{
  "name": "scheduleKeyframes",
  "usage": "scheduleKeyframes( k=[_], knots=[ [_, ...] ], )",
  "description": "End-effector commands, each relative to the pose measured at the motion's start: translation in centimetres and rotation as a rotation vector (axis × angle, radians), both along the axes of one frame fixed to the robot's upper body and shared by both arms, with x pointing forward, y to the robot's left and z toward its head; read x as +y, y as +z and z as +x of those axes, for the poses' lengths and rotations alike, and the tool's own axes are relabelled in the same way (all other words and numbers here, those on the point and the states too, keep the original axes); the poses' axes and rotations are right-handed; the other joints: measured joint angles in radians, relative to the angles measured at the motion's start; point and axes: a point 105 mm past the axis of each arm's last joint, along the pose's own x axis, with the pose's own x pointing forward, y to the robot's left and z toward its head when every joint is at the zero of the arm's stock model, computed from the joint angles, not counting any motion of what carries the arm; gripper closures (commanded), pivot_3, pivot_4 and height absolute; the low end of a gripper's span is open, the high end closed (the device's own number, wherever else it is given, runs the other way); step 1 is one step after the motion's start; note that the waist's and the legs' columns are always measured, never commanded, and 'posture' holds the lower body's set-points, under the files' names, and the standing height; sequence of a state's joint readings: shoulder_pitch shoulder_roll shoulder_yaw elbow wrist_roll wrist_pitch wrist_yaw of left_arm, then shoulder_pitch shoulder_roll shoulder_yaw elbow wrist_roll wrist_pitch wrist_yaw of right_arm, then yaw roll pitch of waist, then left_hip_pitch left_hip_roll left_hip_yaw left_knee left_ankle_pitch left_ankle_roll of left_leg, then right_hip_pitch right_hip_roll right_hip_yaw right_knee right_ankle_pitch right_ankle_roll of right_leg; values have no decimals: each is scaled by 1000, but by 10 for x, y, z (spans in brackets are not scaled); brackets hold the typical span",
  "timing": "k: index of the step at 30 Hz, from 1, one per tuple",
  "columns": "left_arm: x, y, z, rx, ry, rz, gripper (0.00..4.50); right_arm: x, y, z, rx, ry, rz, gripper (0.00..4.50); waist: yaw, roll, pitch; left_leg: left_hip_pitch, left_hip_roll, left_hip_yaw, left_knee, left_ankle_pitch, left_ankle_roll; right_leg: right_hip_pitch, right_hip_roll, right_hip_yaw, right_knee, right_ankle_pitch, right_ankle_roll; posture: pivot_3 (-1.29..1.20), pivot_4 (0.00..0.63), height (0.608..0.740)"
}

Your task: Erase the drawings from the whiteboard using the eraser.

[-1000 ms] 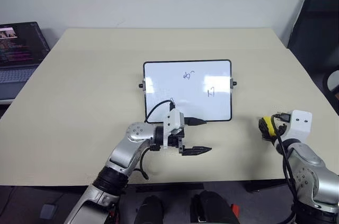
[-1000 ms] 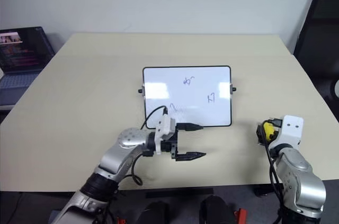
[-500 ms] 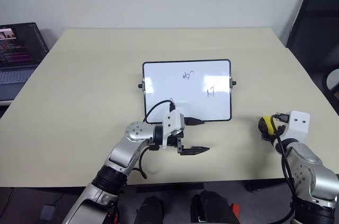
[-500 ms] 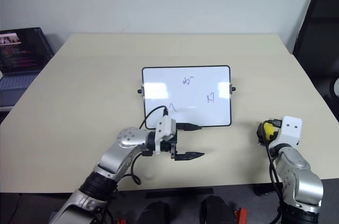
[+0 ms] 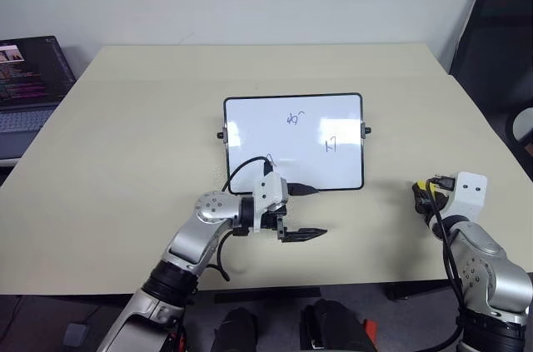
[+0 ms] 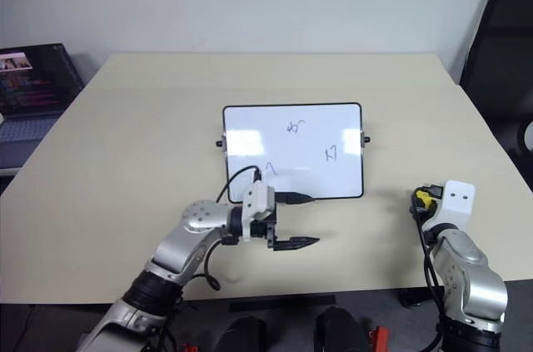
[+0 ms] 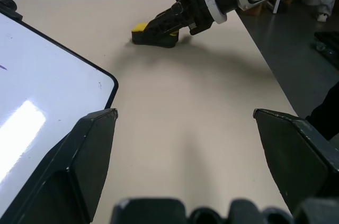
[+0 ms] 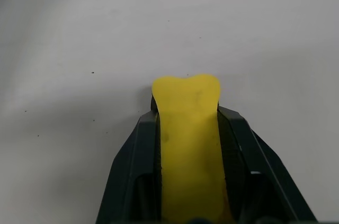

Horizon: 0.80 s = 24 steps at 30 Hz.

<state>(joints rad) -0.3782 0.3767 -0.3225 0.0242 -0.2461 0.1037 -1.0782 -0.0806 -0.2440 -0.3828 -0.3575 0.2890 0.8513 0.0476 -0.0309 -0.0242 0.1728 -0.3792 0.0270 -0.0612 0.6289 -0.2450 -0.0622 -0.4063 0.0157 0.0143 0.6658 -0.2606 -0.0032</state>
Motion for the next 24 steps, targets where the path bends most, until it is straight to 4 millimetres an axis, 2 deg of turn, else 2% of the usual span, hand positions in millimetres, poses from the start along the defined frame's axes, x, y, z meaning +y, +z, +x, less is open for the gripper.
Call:
scheduleKeyframes(
  k=[1,3,6,10,17,24],
  knots=[
    [1,10,3,-47,5,-7,0,-4,10,1,-42,-8,-20,3403,0,0,0,0,0,0,0,0,0,0,0,0,0,0,0,0,150,740],
    [2,10,5,-53,17,-1,0,-4,13,2,-50,-3,-49,3403,0,0,0,0,0,0,0,0,0,0,0,0,0,0,0,0,150,740],
    [4,12,15,-86,88,-10,0,4,28,8,-122,44,-100,3403,0,0,0,0,0,1,0,0,0,0,0,1,0,0,1,0,150,740],
    [7,17,34,-174,200,-27,0,25,46,18,-233,138,-149,3403,0,0,0,0,0,1,0,0,0,0,0,1,0,0,1,0,150,740],
    [17,23,63,-313,374,-5,0,50,66,34,-342,227,-206,3403,0,0,0,0,0,2,0,0,0,0,0,2,-1,1,2,0,150,740],
    [21,23,76,-360,451,8,0,92,93,48,-488,369,-258,3403,0,0,0,0,0,2,0,0,0,-1,0,2,-1,1,2,0,150,740]
  ],
)
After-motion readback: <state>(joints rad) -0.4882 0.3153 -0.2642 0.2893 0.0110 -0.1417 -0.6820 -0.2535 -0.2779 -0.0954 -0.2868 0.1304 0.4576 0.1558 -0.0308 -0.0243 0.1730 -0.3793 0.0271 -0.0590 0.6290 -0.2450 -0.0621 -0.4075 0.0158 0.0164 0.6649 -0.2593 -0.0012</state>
